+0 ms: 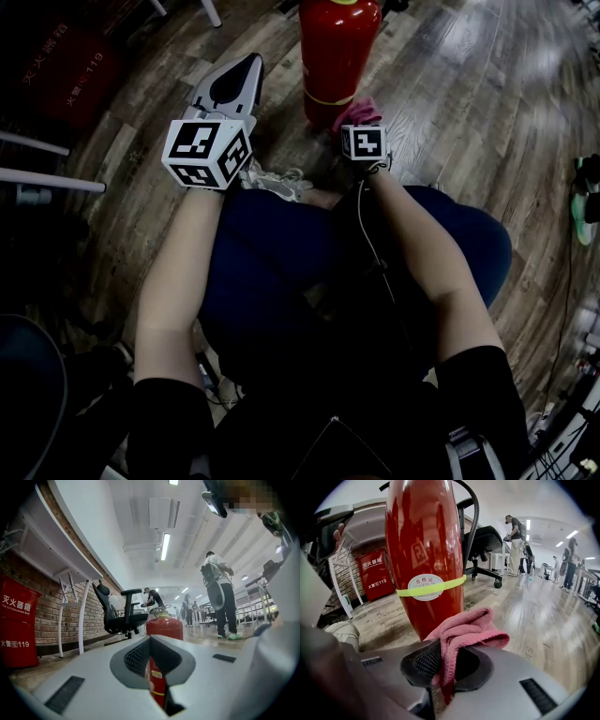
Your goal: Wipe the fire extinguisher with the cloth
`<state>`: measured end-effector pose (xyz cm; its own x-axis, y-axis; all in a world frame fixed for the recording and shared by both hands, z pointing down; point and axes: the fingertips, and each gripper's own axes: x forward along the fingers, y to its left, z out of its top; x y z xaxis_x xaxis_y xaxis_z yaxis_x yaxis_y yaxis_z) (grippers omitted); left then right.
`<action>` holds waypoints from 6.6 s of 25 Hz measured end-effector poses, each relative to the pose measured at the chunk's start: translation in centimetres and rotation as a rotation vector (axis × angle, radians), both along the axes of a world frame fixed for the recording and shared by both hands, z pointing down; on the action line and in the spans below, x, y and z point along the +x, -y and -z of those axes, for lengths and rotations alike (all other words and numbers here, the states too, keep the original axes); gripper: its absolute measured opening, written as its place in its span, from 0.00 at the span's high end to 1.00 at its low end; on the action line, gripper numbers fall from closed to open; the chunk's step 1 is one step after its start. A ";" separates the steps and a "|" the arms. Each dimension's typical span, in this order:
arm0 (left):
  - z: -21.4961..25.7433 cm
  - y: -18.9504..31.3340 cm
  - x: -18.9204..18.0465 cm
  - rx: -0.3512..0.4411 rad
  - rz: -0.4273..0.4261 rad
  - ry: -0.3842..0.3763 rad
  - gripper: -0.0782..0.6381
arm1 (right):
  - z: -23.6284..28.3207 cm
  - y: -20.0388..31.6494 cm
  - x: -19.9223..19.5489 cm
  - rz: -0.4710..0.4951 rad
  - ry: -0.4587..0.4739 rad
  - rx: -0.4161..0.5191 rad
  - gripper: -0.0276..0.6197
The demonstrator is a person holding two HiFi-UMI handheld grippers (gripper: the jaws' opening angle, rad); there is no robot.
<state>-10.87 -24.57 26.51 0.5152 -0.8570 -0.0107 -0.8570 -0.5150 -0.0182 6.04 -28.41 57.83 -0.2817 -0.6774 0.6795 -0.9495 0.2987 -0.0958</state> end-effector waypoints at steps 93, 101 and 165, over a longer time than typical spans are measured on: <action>-0.7 0.2 -1.1 -0.023 0.031 -0.027 0.87 | 26.6 -2.5 -5.4 0.140 -0.166 0.871 0.86; -0.7 0.2 -1.0 -0.024 0.032 -0.025 0.87 | 24.6 -2.3 -5.1 0.143 -0.158 0.814 0.86; -0.2 0.2 -1.7 -0.022 0.028 -0.049 0.87 | 7.2 -1.8 -5.5 0.212 -0.156 0.324 0.86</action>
<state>-12.54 -24.79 26.72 0.4902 -0.8715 -0.0166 -0.8708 -0.4904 0.0352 0.58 -26.64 50.61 -0.3485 -0.8014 0.4861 -0.8595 0.4801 0.1753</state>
